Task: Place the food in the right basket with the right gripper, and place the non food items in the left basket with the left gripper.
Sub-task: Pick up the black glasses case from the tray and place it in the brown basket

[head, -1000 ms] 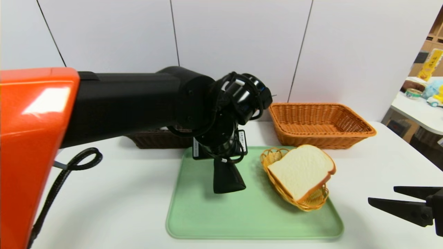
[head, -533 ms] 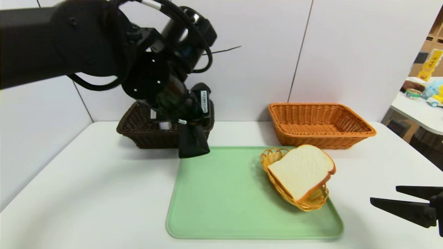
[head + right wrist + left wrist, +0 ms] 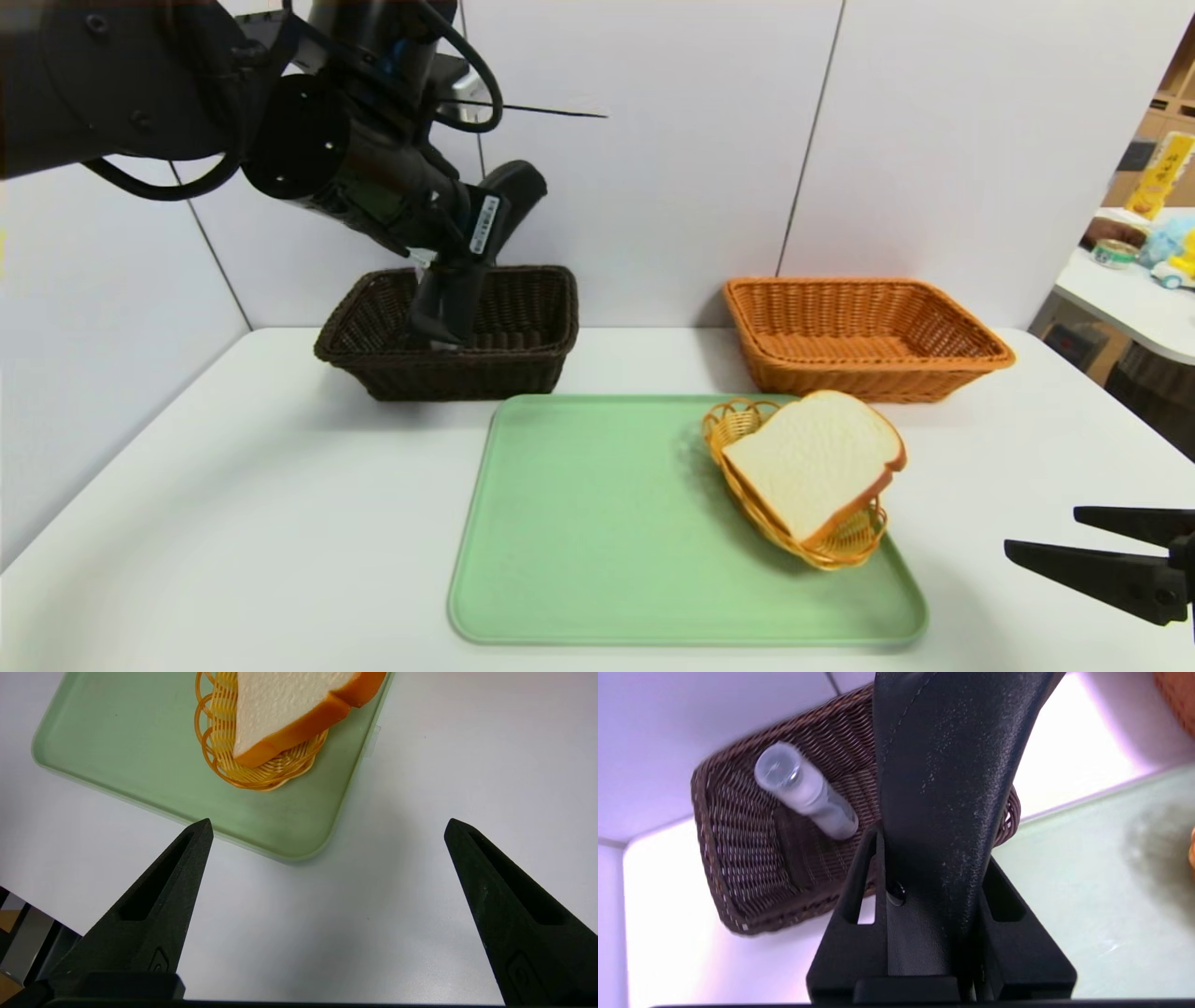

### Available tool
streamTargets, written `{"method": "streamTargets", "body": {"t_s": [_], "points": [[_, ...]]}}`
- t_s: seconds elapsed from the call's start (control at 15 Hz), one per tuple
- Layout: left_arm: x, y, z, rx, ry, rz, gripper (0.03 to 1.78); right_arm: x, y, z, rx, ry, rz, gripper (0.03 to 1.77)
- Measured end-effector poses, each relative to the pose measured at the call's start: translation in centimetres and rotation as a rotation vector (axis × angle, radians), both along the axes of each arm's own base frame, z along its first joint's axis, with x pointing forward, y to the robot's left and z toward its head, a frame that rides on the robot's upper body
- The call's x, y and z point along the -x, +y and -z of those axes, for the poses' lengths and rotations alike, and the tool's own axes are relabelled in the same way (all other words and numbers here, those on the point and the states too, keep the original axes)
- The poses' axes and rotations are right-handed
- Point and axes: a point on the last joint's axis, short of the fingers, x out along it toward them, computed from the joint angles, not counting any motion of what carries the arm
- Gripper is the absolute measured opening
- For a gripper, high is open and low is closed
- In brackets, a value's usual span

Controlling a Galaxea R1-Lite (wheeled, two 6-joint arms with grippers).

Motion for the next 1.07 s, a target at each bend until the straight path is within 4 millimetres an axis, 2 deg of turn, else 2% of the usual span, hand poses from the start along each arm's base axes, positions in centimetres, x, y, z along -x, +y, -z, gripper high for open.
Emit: {"method": "streamTargets", "body": {"t_s": [0.33, 0.67, 0.87, 1.07], "points": [[-2.2, 0.1, 0.6, -0.197, -0.108, 0.148, 0.48, 0.8, -0.1, 0.4, 0.002, -0.004, 0.015, 1.71], [-5.6, 2.8, 2.4, -0.341, -0.133, 0.292, 0.48, 1.1, -0.1, 0.4, 0.001, -0.013, 0.017, 1.71], [-7.0, 4.2, 3.4, -0.367, -0.117, 0.359, 0.48, 1.0, -0.1, 0.2, 0.000, -0.022, 0.016, 1.71], [-7.8, 4.5, 4.4, -0.396, -0.107, 0.410, 0.47, 0.9, -0.1, 0.2, 0.001, -0.021, 0.016, 1.71]]}}
